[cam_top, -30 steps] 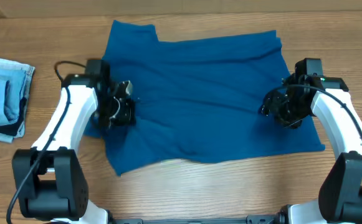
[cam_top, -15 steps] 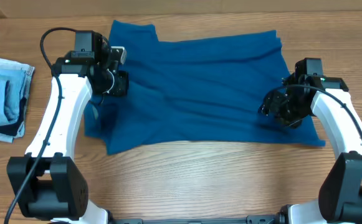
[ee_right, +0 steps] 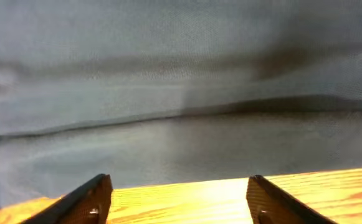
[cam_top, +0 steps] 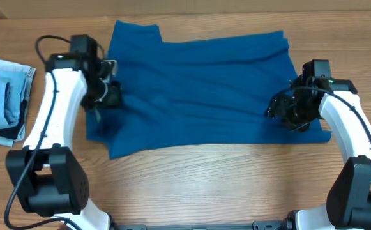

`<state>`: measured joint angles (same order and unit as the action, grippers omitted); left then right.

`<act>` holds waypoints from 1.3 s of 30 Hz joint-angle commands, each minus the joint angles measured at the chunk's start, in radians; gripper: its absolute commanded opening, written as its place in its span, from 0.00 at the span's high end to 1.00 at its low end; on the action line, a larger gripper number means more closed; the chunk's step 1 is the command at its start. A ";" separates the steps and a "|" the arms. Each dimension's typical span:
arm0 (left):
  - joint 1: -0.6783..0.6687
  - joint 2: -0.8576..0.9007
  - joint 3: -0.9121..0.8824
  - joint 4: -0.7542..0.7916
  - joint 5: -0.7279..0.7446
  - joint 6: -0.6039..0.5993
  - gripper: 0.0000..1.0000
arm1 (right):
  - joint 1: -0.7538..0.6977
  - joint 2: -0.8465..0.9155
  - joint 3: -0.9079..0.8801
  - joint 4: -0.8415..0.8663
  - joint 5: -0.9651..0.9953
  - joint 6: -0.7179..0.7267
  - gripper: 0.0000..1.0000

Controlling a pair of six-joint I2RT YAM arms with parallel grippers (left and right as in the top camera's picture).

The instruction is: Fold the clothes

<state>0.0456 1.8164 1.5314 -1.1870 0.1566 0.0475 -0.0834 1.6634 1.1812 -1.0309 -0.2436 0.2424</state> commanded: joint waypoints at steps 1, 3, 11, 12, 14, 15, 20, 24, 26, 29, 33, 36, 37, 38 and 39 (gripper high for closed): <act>0.022 0.000 0.030 -0.074 0.027 -0.018 0.51 | -0.022 -0.012 -0.004 0.027 0.049 0.031 0.16; 0.020 0.000 0.030 -0.119 0.029 -0.026 0.50 | -0.061 -0.012 -0.004 0.040 0.039 0.031 0.14; 0.019 0.000 -0.093 -0.140 0.102 -0.089 0.49 | -0.375 -0.012 -0.003 0.018 -0.072 0.050 0.23; 0.019 0.000 -0.148 -0.111 0.098 -0.089 0.49 | -0.415 -0.012 -0.003 0.003 -0.072 0.050 0.25; 0.019 0.000 -0.226 -0.057 0.099 -0.089 0.48 | -0.435 -0.012 -0.003 0.002 -0.072 0.049 0.24; 0.020 0.000 -0.280 -0.019 0.107 -0.097 0.48 | -0.436 -0.012 -0.003 0.006 -0.072 0.049 0.21; 0.050 0.000 -0.450 0.130 0.205 -0.135 0.52 | -0.434 -0.012 -0.003 0.035 -0.072 0.050 0.19; 0.085 0.000 -0.452 0.168 0.198 -0.130 0.52 | -0.434 -0.012 -0.003 0.042 -0.072 0.049 0.19; 0.097 0.000 -0.452 0.193 0.195 -0.130 0.53 | -0.434 -0.012 -0.003 0.040 -0.072 0.049 0.19; 0.100 0.000 -0.452 0.209 0.196 -0.130 0.60 | -0.434 -0.012 -0.003 0.044 -0.072 0.049 0.20; 0.102 0.000 -0.440 0.206 0.203 -0.130 0.61 | -0.434 -0.012 -0.003 0.050 -0.073 0.050 0.20; 0.126 0.000 -0.378 0.158 0.203 -0.109 0.58 | -0.434 -0.012 -0.003 0.053 -0.073 0.050 0.20; 0.139 0.000 -0.347 0.135 0.199 -0.090 0.55 | -0.434 -0.012 -0.003 0.054 -0.073 0.050 0.20; 0.153 0.000 -0.320 0.121 0.197 -0.063 0.51 | -0.434 -0.012 -0.003 0.054 -0.073 0.050 0.20; 0.166 0.000 -0.303 0.119 0.177 -0.052 0.48 | -0.434 -0.012 -0.003 0.056 -0.073 0.052 0.20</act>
<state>0.1684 1.8179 1.1442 -1.0569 0.3420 -0.0650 -0.5201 1.6634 1.1812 -0.9825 -0.3111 0.2882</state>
